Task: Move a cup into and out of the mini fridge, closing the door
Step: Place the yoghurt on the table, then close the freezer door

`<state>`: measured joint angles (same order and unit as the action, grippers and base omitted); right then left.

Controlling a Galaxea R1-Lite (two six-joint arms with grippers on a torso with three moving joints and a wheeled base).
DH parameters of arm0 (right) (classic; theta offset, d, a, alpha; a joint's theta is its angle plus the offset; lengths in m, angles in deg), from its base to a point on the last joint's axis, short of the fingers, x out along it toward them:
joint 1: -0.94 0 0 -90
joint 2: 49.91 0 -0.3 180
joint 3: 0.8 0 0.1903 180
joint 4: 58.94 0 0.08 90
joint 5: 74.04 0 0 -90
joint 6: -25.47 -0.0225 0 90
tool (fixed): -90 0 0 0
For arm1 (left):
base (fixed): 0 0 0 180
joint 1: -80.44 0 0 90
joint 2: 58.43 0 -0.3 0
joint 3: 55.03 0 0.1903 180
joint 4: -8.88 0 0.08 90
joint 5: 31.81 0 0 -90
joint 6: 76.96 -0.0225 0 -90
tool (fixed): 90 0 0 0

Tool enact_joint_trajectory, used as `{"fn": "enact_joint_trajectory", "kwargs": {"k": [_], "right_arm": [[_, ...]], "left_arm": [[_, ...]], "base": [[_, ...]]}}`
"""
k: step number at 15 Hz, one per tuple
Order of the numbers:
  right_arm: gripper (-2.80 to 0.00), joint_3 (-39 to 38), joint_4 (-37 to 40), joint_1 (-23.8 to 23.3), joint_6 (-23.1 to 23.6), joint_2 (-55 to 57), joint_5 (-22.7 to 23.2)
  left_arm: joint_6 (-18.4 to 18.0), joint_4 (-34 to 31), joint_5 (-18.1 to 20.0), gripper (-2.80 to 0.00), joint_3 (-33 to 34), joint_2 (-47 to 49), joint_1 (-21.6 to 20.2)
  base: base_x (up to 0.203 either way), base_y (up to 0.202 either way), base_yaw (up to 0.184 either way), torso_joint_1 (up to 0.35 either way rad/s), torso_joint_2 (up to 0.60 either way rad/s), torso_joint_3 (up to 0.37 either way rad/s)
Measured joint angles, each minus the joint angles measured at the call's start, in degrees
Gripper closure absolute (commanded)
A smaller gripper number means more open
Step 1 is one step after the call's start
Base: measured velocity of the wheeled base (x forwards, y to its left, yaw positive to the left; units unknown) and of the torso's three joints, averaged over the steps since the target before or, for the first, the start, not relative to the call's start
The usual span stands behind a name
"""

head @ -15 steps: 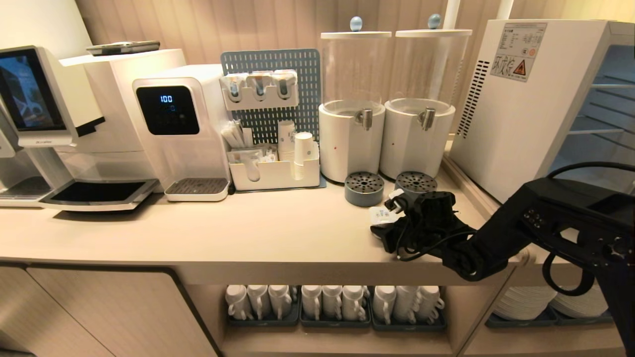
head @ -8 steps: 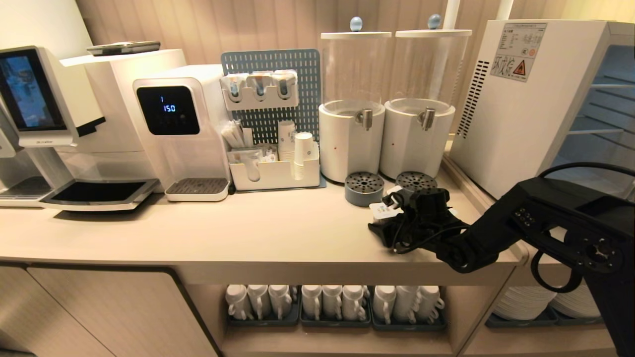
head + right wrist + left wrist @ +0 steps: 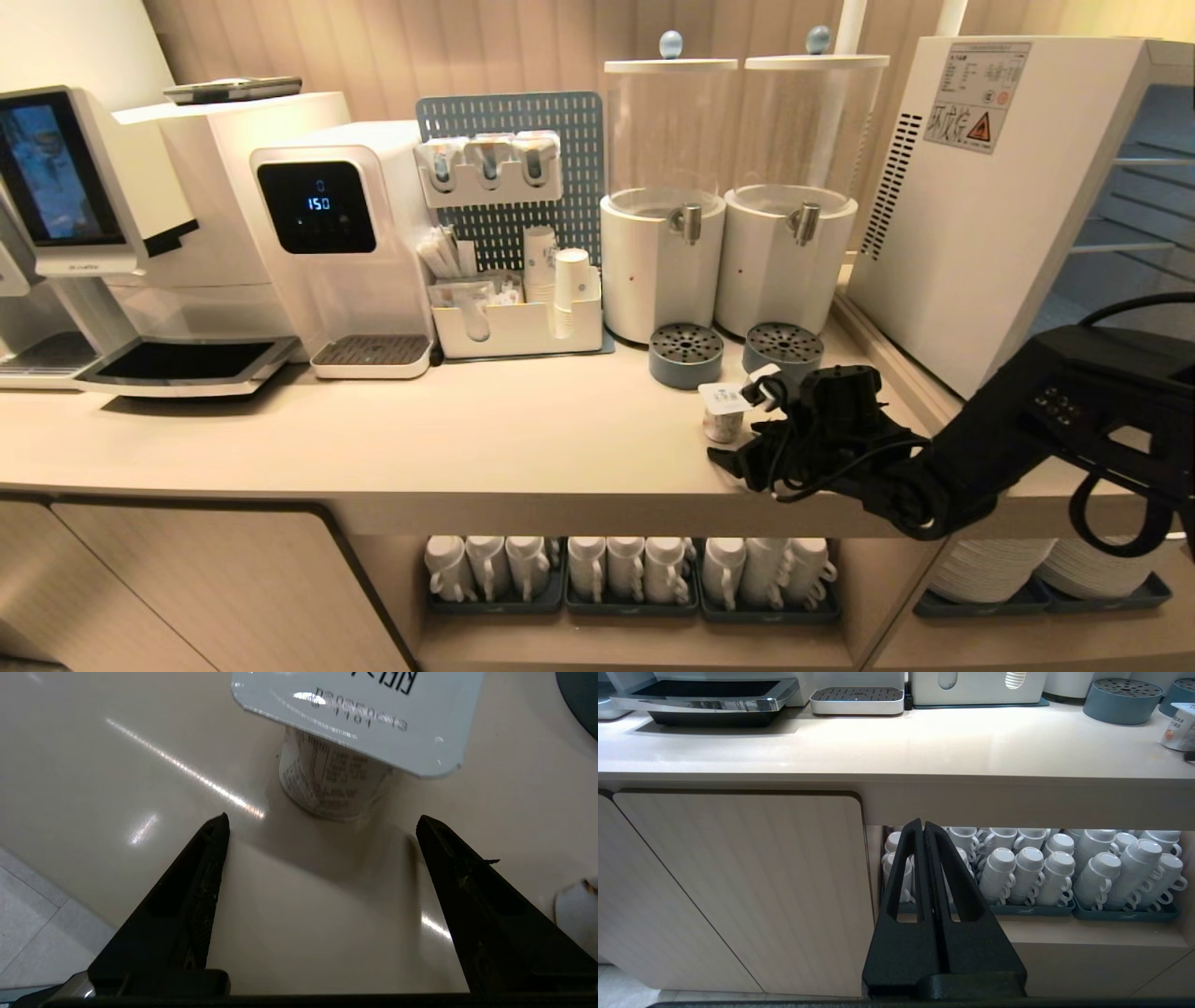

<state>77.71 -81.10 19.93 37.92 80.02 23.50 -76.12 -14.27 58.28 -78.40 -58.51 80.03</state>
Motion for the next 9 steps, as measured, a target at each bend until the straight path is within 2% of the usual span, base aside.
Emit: {"fn": "enact_joint_trajectory", "kwargs": {"k": [4,5,9], "right_arm": [[-2.80,-12.7,-5.6,0.1,0.1,-10.7,0.0],[0.00,-15.5,-6.0,0.0,0.0,-14.0,0.0],[0.00,-27.4,-5.2,0.0,-1.3,-32.4,-0.4]], "left_arm": [[0.0,0.0,0.0,0.00,0.0,0.0,0.0],[0.0,0.0,0.0,0.00,0.0,0.0,0.0],[0.0,0.0,0.0,0.00,0.0,0.0,0.0]], "base": [[0.000,0.000,0.000,0.000,0.00,0.000],[0.000,0.000,0.000,0.000,0.00,0.000],[0.000,0.000,0.000,0.000,0.00,0.000]]}}
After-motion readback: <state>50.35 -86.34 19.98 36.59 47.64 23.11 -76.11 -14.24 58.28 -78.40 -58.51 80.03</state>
